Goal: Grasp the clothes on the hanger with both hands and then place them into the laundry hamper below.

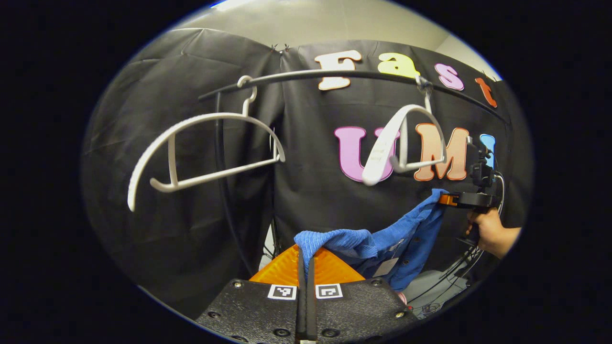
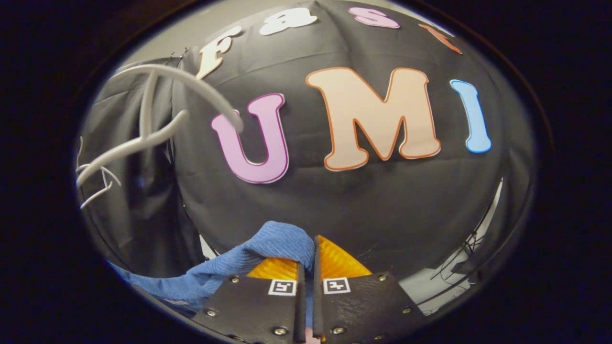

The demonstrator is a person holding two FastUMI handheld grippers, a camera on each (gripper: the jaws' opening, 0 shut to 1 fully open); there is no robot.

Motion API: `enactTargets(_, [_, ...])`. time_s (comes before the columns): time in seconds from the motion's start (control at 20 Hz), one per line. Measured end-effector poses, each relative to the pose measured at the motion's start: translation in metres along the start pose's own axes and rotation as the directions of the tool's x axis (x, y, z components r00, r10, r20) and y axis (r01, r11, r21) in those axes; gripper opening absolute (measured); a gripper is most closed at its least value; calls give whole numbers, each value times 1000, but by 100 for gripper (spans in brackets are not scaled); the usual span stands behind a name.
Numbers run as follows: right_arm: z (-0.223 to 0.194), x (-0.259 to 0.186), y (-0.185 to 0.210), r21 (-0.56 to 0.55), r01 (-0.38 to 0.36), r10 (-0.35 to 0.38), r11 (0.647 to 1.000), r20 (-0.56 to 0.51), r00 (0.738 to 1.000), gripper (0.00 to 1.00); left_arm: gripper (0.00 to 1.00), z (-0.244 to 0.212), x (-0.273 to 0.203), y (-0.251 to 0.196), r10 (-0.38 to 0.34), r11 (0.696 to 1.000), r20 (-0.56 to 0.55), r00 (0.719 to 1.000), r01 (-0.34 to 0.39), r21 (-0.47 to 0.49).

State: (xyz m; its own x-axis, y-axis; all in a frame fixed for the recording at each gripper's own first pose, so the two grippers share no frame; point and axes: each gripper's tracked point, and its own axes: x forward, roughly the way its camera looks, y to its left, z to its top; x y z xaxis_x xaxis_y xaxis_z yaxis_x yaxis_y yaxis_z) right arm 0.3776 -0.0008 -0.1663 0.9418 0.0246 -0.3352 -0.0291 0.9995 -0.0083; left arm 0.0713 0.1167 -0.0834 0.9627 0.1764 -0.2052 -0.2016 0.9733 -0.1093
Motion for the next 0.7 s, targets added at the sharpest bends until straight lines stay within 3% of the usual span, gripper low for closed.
enactTargets(0.3, [-27, -33, -8, -29, -2, 1, 1000, -43, 999, 6, 0, -31, 9, -5, -33, 999, -43, 999, 34, 27])
enactTargets(0.7, [-33, -89, 9, -66, -14, 10, 998, -60, 998, 6, 1, -48, 29, -67, -194, 979, -48, 980, 197, 48])
